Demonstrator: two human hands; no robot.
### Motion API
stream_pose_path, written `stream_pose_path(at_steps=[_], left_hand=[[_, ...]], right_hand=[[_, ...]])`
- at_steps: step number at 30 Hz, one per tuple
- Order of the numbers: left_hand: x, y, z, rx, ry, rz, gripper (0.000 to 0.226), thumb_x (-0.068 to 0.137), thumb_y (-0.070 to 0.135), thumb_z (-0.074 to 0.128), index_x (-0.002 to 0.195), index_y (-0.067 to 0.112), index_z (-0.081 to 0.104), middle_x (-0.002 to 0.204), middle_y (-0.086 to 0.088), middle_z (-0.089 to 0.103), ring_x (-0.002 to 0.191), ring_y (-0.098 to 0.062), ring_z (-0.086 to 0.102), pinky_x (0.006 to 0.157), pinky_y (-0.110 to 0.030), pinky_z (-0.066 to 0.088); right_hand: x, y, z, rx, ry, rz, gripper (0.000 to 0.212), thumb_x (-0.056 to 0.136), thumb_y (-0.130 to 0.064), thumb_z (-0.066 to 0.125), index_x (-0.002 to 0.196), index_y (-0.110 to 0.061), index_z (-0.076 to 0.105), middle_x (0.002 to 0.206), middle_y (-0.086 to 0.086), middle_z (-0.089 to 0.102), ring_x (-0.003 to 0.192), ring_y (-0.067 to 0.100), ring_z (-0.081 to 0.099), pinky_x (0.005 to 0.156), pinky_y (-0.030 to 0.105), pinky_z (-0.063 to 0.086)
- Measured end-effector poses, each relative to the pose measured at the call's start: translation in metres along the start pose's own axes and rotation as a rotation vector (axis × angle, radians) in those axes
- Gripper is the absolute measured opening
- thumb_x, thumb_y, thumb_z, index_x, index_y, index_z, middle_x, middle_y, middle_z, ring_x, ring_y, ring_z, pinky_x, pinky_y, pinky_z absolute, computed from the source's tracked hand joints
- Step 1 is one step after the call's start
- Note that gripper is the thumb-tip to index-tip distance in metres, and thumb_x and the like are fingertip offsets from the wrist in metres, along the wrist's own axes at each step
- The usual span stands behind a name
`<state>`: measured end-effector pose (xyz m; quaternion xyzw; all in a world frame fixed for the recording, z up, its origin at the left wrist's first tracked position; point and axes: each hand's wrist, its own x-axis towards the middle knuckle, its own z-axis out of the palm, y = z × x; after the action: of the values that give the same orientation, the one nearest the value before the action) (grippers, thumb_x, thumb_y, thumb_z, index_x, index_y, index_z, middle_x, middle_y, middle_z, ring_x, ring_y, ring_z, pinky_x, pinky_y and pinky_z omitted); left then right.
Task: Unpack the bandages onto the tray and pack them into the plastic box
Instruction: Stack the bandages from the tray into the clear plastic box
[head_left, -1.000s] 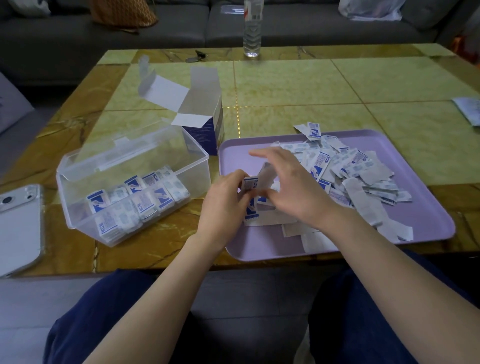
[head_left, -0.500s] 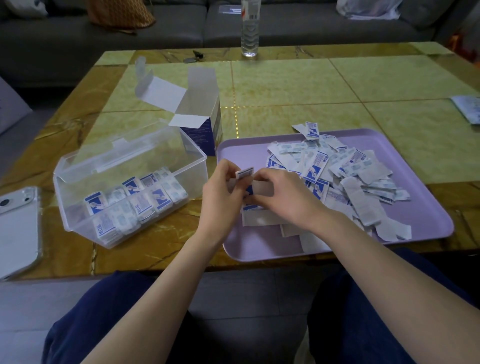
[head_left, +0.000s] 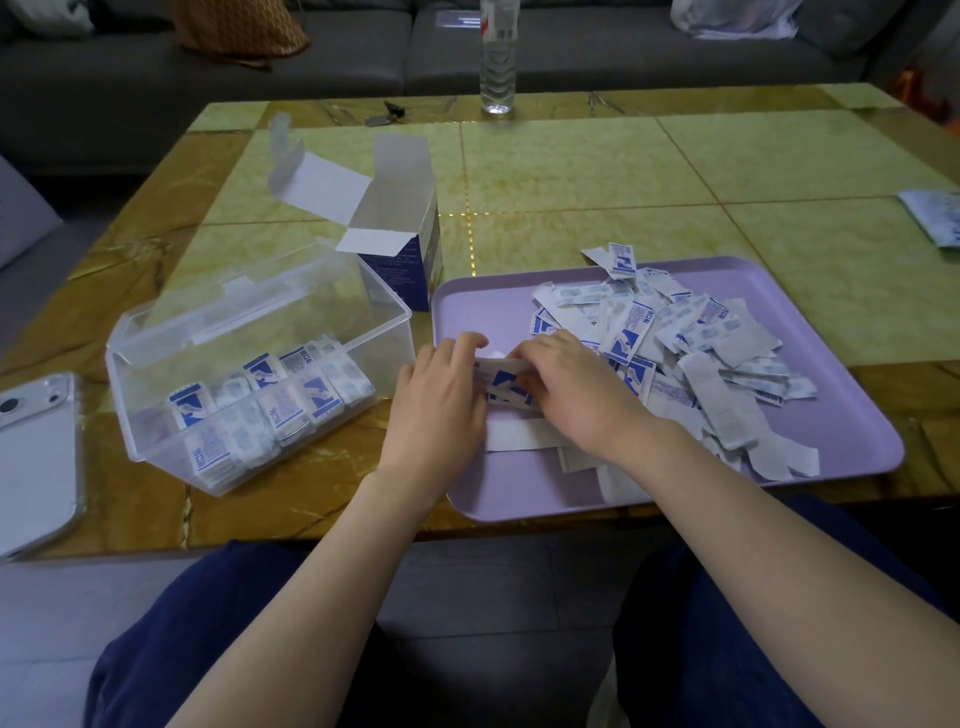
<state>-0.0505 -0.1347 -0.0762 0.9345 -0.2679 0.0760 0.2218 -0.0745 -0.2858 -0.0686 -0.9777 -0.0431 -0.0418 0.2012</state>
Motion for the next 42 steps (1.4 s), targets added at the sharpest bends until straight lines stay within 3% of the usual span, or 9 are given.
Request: stream_pose_path(at_steps=[4, 9, 14, 17, 20, 24, 28, 34, 42], left_hand=[[-0.001, -0.001, 0.004, 0.183, -0.084, 0.031, 0.016, 0.095, 0.017, 0.04, 0.11, 0.015, 0.047, 0.109, -0.005, 0.05, 0.101, -0.026, 0.044, 0.085, -0.034, 0.032], [0.0, -0.002, 0.004, 0.218, -0.052, 0.042, 0.016, 0.099, 0.022, 0.034, 0.107, 0.016, 0.046, 0.109, -0.002, 0.05, 0.101, -0.023, 0.042, 0.085, -0.033, 0.031], [-0.001, 0.001, 0.011, 0.298, -0.059, 0.048, 0.03, 0.094, 0.027, 0.028, 0.104, 0.01, 0.051, 0.099, -0.009, 0.05, 0.091, -0.029, 0.047, 0.079, -0.039, 0.037], [-0.001, 0.0, 0.015, 0.268, -0.129, 0.037, 0.027, 0.096, 0.026, 0.033, 0.114, 0.009, 0.045, 0.106, -0.011, 0.045, 0.097, -0.03, 0.043, 0.086, -0.04, 0.032], [-0.002, 0.001, 0.013, 0.229, -0.069, 0.022, 0.019, 0.092, 0.018, 0.042, 0.105, 0.007, 0.049, 0.098, -0.012, 0.048, 0.09, -0.032, 0.047, 0.081, -0.042, 0.035], [-0.003, 0.001, 0.014, 0.253, -0.15, 0.0, 0.018, 0.099, 0.022, 0.03, 0.11, 0.012, 0.04, 0.11, -0.008, 0.04, 0.101, -0.027, 0.037, 0.089, -0.037, 0.026], [-0.002, 0.002, 0.011, 0.266, -0.121, -0.001, 0.015, 0.098, 0.018, 0.032, 0.11, 0.014, 0.04, 0.112, -0.007, 0.043, 0.102, -0.026, 0.038, 0.088, -0.036, 0.027], [0.001, 0.002, 0.001, 0.105, -0.005, 0.024, 0.01, 0.097, 0.017, 0.04, 0.096, 0.015, 0.05, 0.097, -0.004, 0.054, 0.088, -0.026, 0.051, 0.08, -0.033, 0.032], [0.002, -0.002, -0.009, -0.344, 0.087, -0.122, 0.013, 0.094, 0.012, 0.053, 0.098, 0.011, 0.066, 0.086, -0.002, 0.068, 0.075, -0.016, 0.062, 0.069, -0.031, 0.051]], right_hand=[[0.0, -0.002, 0.005, -0.011, -0.066, -0.047, 0.017, 0.088, -0.011, 0.057, 0.106, -0.008, 0.057, 0.108, 0.008, 0.053, 0.107, 0.024, 0.044, 0.09, 0.036, 0.038], [0.0, -0.004, 0.004, 0.02, 0.067, -0.04, 0.028, 0.085, 0.002, 0.054, 0.108, -0.011, 0.059, 0.105, 0.007, 0.061, 0.102, 0.026, 0.051, 0.088, 0.04, 0.042], [-0.003, -0.01, 0.014, 0.202, 0.018, 0.044, 0.045, 0.084, 0.011, 0.045, 0.123, -0.009, 0.049, 0.124, 0.008, 0.049, 0.118, 0.021, 0.041, 0.097, 0.026, 0.035], [-0.003, -0.013, 0.018, 0.262, 0.005, 0.029, 0.053, 0.079, 0.016, 0.044, 0.126, -0.008, 0.046, 0.126, 0.01, 0.047, 0.119, 0.021, 0.039, 0.095, 0.018, 0.03], [-0.001, -0.01, 0.017, 0.253, 0.052, 0.059, 0.049, 0.08, 0.015, 0.044, 0.122, -0.008, 0.05, 0.124, 0.008, 0.048, 0.119, 0.021, 0.041, 0.096, 0.021, 0.033], [-0.001, -0.007, 0.018, 0.218, 0.047, 0.152, 0.045, 0.083, 0.014, 0.043, 0.122, -0.007, 0.051, 0.125, 0.01, 0.045, 0.119, 0.021, 0.042, 0.097, 0.025, 0.038], [-0.002, -0.012, 0.018, 0.32, 0.103, 0.145, 0.048, 0.083, 0.016, 0.045, 0.123, -0.008, 0.049, 0.125, 0.009, 0.049, 0.115, 0.018, 0.048, 0.087, 0.009, 0.032], [-0.001, -0.006, 0.012, 0.232, 0.228, 0.117, 0.025, 0.084, 0.004, 0.054, 0.098, -0.014, 0.066, 0.097, 0.003, 0.066, 0.089, 0.019, 0.06, 0.079, 0.039, 0.051], [0.002, -0.002, -0.007, 0.501, 0.27, 0.282, 0.004, 0.082, -0.01, 0.069, 0.084, -0.013, 0.068, 0.077, 0.002, 0.07, 0.071, 0.01, 0.066, 0.069, 0.026, 0.053]])
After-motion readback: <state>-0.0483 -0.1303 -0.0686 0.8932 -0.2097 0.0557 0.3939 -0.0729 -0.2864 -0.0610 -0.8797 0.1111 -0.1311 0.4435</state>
